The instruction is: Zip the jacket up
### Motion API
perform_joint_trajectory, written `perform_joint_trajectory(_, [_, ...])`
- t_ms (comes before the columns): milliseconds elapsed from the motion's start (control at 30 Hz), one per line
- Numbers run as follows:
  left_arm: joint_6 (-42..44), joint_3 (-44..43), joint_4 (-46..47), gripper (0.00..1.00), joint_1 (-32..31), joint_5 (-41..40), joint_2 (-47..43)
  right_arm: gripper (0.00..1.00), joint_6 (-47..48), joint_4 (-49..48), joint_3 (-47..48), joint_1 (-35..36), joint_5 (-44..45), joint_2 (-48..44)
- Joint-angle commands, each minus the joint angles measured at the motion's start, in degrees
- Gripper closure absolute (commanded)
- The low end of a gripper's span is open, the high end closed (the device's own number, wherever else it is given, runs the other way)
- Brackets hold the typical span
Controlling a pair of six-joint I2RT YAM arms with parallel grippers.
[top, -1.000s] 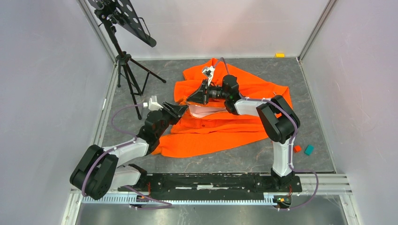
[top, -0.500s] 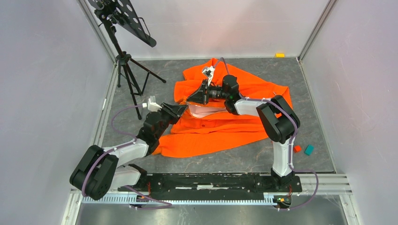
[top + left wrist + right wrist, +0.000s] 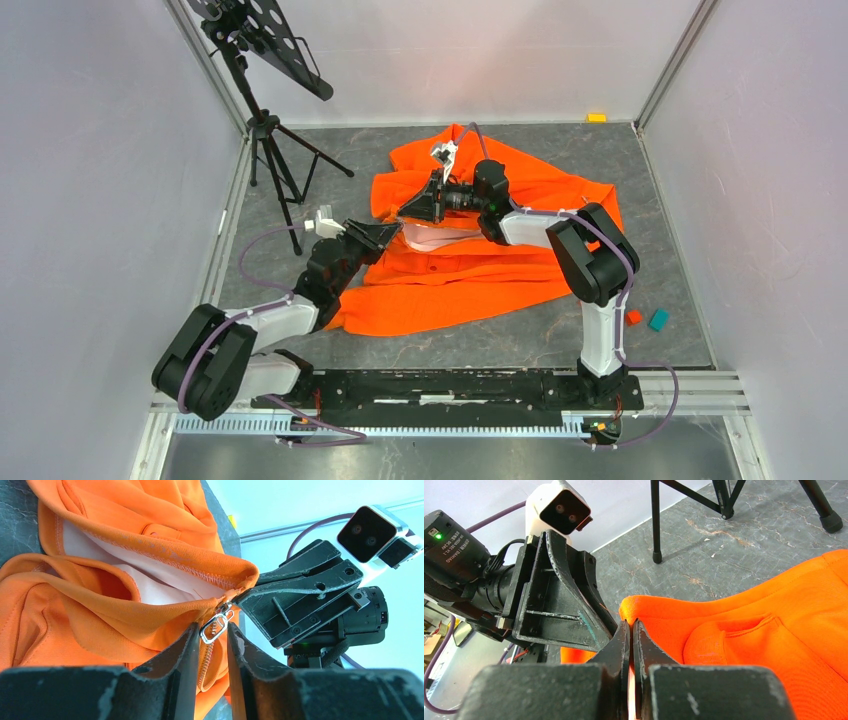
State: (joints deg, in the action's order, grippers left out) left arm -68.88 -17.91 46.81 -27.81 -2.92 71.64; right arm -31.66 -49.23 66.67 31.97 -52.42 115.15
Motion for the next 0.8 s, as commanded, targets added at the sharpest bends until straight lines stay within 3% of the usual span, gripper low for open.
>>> perform_joint_trajectory(0, [-1.4, 0.3, 2.9, 0.66, 0.3, -1.3, 0.4, 1.00, 0.6, -2.8, 0.3, 0.2, 0.0, -1.6])
perform_joint_trajectory(567, [-3.1, -0.6, 6.7, 0.56, 0.3, 0.0, 3.9, 1.00, 1.5, -1.9, 0.4, 0.2, 0.0, -1.9])
perform_joint_trajectory(700, [-4.0, -0.3, 8.4, 0.56, 0.3, 0.5, 4.4, 1.00, 2.1, -1.2, 0.6, 0.1, 0.1, -1.9])
perform_joint_trajectory(767, [-4.5, 0.0, 9.6, 0.62, 0.3, 0.9, 4.3, 1.00, 2.2, -1.0, 0.6, 0.1, 0.1, -2.0])
